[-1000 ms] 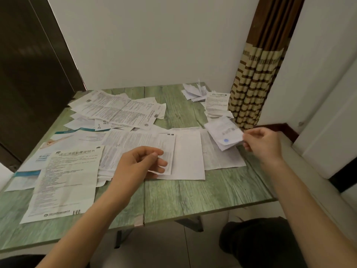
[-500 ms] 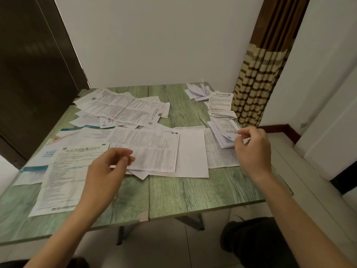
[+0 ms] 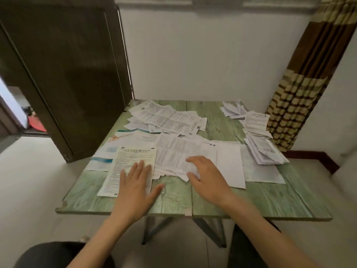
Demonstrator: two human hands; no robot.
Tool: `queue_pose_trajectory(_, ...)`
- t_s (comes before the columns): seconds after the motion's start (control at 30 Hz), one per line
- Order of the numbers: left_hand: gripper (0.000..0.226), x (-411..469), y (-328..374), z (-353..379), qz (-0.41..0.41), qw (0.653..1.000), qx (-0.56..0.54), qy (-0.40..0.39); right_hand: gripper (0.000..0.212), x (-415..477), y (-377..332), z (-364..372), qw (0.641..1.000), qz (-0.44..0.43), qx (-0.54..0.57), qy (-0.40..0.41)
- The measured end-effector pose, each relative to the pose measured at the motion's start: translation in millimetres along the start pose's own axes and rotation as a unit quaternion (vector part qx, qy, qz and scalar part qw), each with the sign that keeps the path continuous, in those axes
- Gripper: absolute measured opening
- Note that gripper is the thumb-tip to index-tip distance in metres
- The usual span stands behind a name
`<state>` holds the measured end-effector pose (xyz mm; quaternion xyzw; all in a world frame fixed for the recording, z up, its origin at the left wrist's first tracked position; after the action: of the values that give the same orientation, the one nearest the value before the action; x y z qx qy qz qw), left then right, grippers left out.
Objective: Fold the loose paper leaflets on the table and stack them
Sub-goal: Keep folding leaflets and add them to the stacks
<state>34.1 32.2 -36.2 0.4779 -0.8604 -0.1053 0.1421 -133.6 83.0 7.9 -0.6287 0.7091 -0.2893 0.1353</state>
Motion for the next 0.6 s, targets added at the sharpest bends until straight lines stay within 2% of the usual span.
queue_pose_trajectory(0.13,0.102,0,-8,-4,-0.028,0.999,-0.015,0.019,0.043,7,-20,25,0.999,-0.014,0.012,-0.035)
queue_pose_trajectory(0.27,0.097,-1,-10,0,-0.037,0.999,-0.010,0.002,0.039,10,-35,47,0.997,-0.041,0.041,-0.053)
queue_pose_trajectory(0.43,0.062,-3,-7,-2,-0.049,0.998,-0.025,-0.013,0.031,17,-56,50,0.991,-0.124,0.048,-0.024)
queue_pose_trajectory(0.5,0.060,-3,-4,-3,-0.048,0.999,-0.021,-0.015,0.030,22,-58,47,0.987,-0.161,0.018,0.018)
queue_pose_trajectory(0.6,0.058,-3,-3,-5,-0.059,0.998,-0.022,-0.013,0.029,28,-54,40,0.983,-0.172,0.048,0.034)
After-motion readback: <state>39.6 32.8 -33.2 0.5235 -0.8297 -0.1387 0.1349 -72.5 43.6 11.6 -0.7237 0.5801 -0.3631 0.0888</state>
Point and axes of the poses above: each hand's wrist, its own x-axis towards the middle knuckle, its own z-axis out of the palm, y = z × x, the point moved 10 cm from there along x, towards the middle knuckle, and after that the axes turned 7 degrees about z, right-handed, at the moved point
